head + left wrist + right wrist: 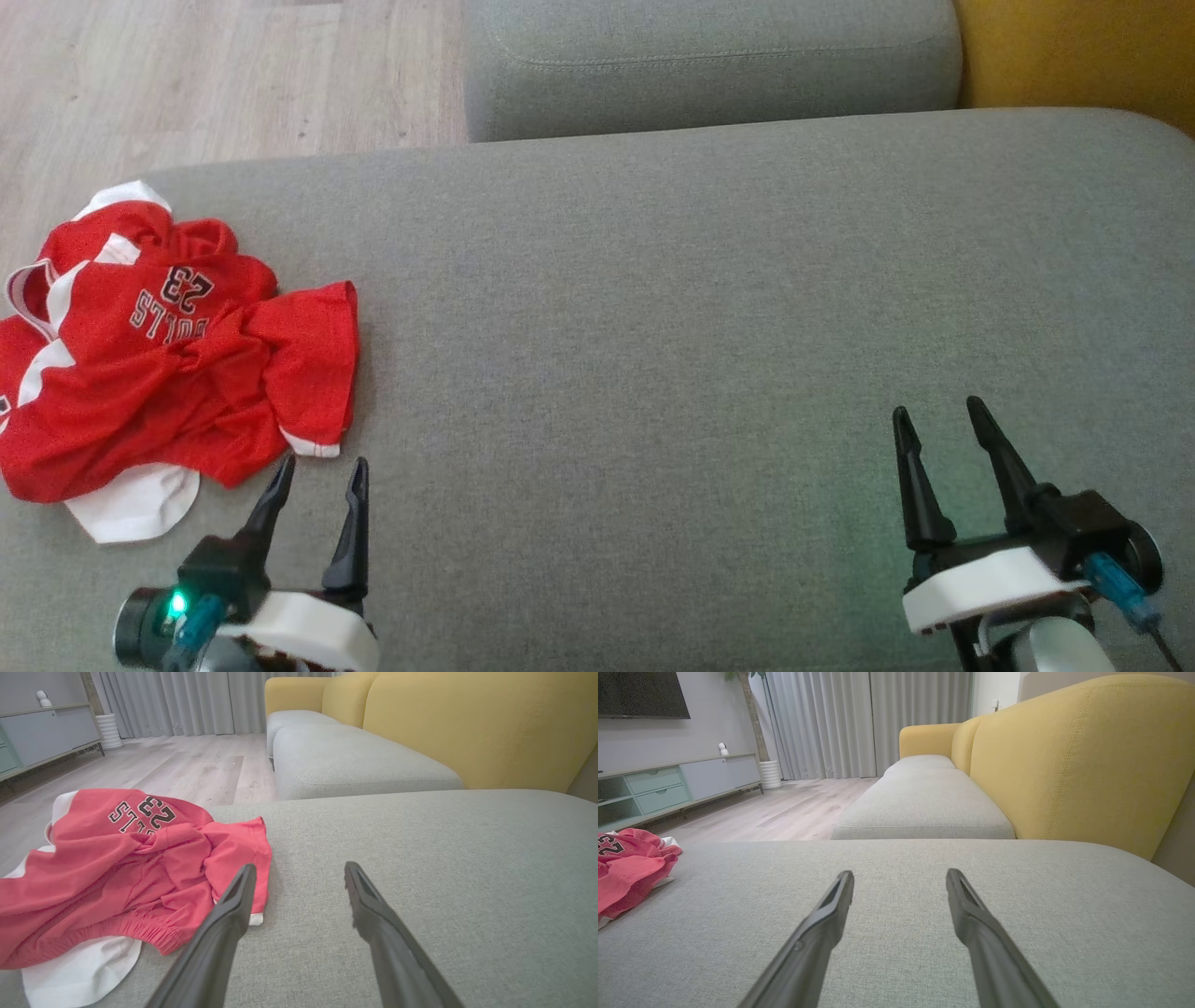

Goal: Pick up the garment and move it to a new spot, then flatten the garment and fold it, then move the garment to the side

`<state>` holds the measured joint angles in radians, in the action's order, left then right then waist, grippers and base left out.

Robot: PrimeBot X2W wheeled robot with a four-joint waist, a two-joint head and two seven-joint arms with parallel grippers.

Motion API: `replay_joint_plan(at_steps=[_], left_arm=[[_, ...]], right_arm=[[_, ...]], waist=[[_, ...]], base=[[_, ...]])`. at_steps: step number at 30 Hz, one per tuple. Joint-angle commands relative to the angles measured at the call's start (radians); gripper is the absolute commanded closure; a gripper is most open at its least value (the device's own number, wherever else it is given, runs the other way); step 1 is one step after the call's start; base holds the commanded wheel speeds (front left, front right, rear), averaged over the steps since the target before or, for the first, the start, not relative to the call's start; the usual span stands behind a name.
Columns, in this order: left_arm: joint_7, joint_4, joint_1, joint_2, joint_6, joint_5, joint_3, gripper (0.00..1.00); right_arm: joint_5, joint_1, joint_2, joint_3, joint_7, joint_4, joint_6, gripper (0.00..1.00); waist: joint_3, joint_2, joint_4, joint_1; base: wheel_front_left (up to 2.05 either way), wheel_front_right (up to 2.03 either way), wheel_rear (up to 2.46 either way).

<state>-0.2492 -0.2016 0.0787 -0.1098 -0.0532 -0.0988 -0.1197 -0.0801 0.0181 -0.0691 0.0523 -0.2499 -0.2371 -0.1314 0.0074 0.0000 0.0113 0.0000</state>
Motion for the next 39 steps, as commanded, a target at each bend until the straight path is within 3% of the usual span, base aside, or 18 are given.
replay_joint_plan(at_steps=[1,24,30,39], left_arm=[[-0.013,0.019,-0.028,0.003,-0.006,-0.005,0.047,0.0],[-0.013,-0.008,-0.036,0.03,-0.039,0.012,0.086,0.0],[-0.013,-0.012,-0.044,0.035,-0.044,0.018,0.086,0.0],[-0.013,-0.02,-0.022,0.042,-0.045,0.012,0.103,0.0]], right_arm=[[0.0,-0.023,-0.002,0.013,-0.012,0.022,0.001,0.0],[-0.02,-0.022,-0.005,0.01,-0.012,0.012,0.001,0.0],[-0.021,-0.011,-0.005,0.011,-0.012,0.021,0.001,0.0],[-0.022,-0.019,-0.007,0.04,-0.012,0.013,0.001,0.0]], waist=[[-0.001,0.0,0.001,0.0],[-0.002,0.0,0.023,0.0],[-0.005,0.0,0.106,0.0],[-0.014,0.0,0.302,0.0]], base=[[0.0,0.0,0.0],[0.0,0.0,0.0],[0.0,0.0,0.0],[0.0,0.0,0.0]])
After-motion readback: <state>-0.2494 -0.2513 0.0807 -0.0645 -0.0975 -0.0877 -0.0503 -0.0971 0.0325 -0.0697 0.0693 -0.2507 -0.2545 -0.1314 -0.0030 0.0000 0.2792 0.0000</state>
